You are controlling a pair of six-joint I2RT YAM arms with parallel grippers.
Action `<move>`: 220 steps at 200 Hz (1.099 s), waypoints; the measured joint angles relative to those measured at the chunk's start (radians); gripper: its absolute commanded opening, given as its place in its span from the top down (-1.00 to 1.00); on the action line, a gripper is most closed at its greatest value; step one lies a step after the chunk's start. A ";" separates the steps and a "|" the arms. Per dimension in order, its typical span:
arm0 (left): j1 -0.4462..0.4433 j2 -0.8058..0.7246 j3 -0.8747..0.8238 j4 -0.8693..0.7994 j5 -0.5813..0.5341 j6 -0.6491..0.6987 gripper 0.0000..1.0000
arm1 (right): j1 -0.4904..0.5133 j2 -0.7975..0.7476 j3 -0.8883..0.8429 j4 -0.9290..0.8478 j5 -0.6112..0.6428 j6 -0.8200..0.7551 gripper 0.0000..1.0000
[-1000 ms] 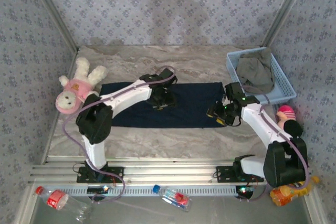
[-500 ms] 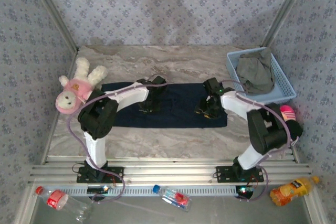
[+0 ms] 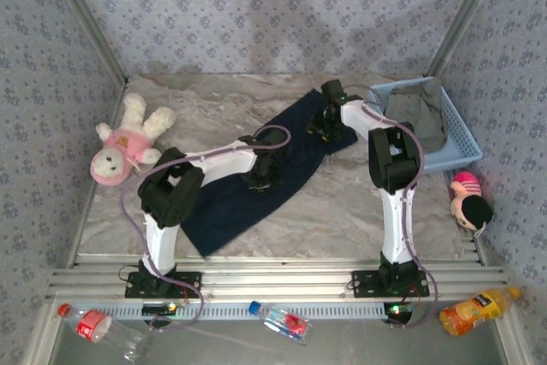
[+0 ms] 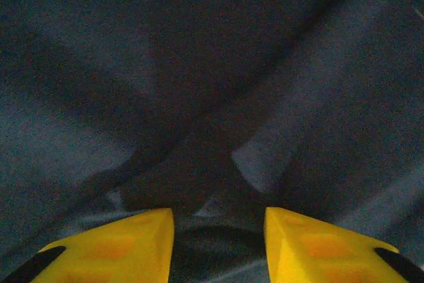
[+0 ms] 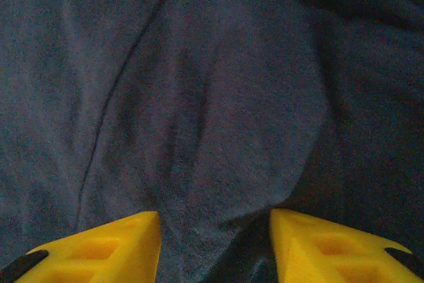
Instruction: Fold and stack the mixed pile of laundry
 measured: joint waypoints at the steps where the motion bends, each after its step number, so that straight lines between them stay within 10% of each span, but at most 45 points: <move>1: -0.003 0.002 0.005 0.003 0.006 -0.002 0.04 | 0.000 0.004 0.006 0.000 -0.002 -0.002 0.00; 25: -0.027 0.019 0.080 0.011 0.067 -0.047 -0.30 | -0.001 0.086 0.160 -0.013 -0.036 -0.040 -0.05; 65: 0.057 -0.069 0.170 -0.050 0.058 0.054 -0.30 | 0.004 0.028 0.225 -0.084 -0.035 -0.122 -0.05; 134: 0.237 -0.313 -0.119 -0.118 -0.015 0.291 1.00 | 0.080 -0.329 -0.218 -0.053 -0.036 -0.100 0.01; 220: 0.226 -0.237 -0.329 -0.114 -0.029 0.380 1.00 | 0.138 -0.187 -0.309 0.068 -0.079 0.098 0.08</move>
